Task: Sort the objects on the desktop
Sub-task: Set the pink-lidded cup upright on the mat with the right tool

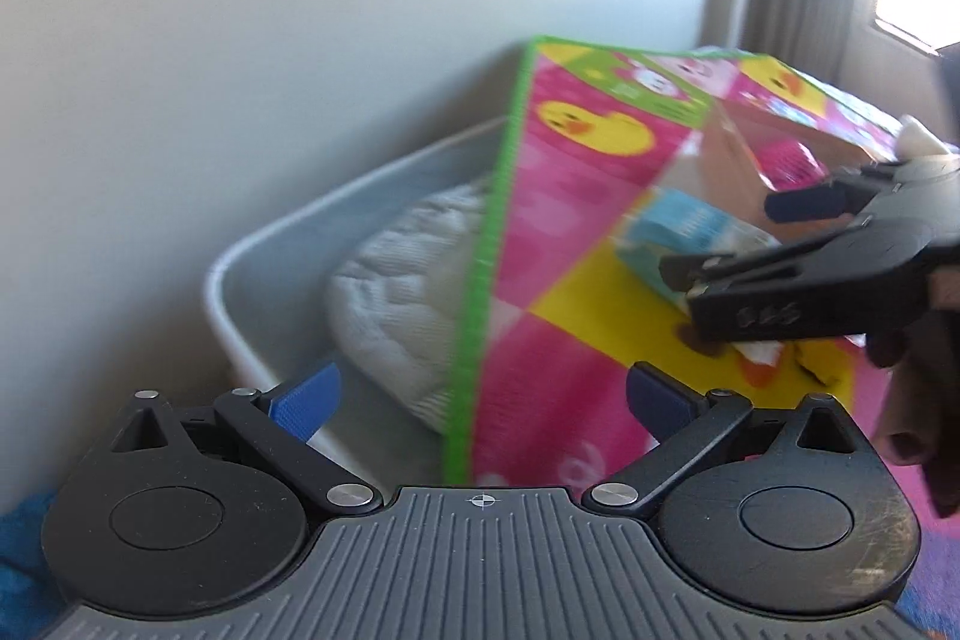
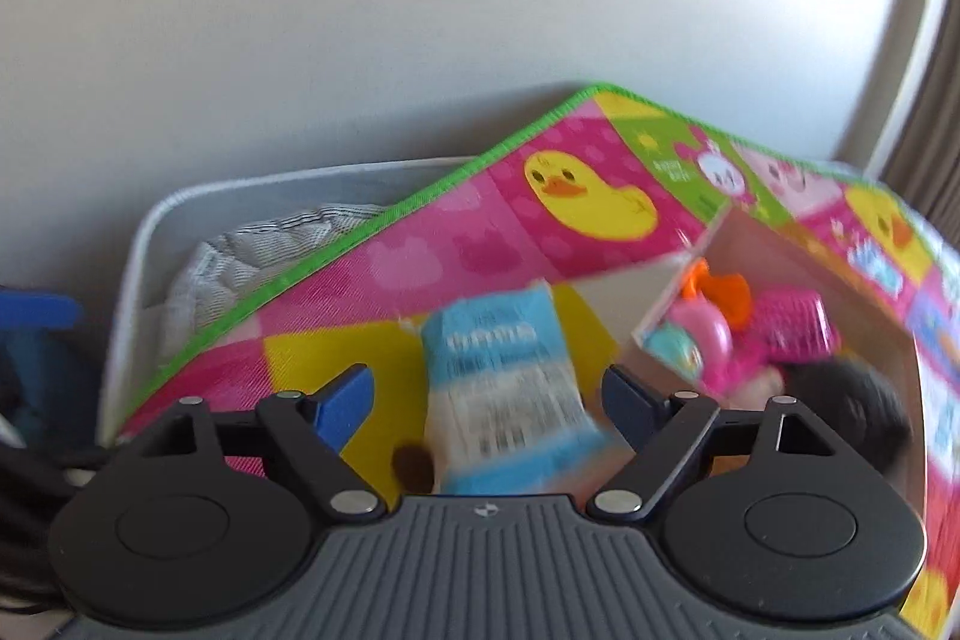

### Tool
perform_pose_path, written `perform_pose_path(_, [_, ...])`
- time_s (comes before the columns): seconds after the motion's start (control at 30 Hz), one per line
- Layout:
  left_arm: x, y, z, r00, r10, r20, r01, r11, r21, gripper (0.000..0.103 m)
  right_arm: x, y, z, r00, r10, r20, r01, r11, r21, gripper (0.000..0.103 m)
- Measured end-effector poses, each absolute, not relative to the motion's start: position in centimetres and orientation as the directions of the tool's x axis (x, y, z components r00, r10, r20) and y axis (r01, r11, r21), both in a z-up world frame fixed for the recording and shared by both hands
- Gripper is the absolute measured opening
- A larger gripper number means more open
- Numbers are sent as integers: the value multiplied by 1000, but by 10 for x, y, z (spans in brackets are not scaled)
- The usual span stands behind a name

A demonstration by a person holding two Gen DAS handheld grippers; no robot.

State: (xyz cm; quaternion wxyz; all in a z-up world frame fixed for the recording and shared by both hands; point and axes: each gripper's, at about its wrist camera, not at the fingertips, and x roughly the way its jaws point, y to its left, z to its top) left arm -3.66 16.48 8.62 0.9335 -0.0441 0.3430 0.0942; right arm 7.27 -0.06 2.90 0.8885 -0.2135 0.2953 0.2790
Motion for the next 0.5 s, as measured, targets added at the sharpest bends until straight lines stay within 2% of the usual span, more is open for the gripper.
perform_pose_path(0.07, [-36,174,89,746,166,-645,-233,972,-19,103,77,8,21,666,351,-659,-616,756,-220,82])
perform_pose_path(0.13, [-33,181,92,747,189,-638,-257,966,-15,103,73,10,16,659,355,-664,-619,756,-210,75])
perform_pose_path(0.2, [-30,186,97,749,203,-631,-273,962,-15,103,58,6,16,662,375,-649,-640,733,-229,55])
perform_pose_path(0.23, [-26,187,99,750,203,-630,-275,961,-17,103,49,3,17,655,397,-643,-659,717,-229,51])
perform_pose_path(0.5, [-17,162,95,761,118,-638,-182,983,-35,103,-20,-58,30,539,486,-687,-745,656,-120,51])
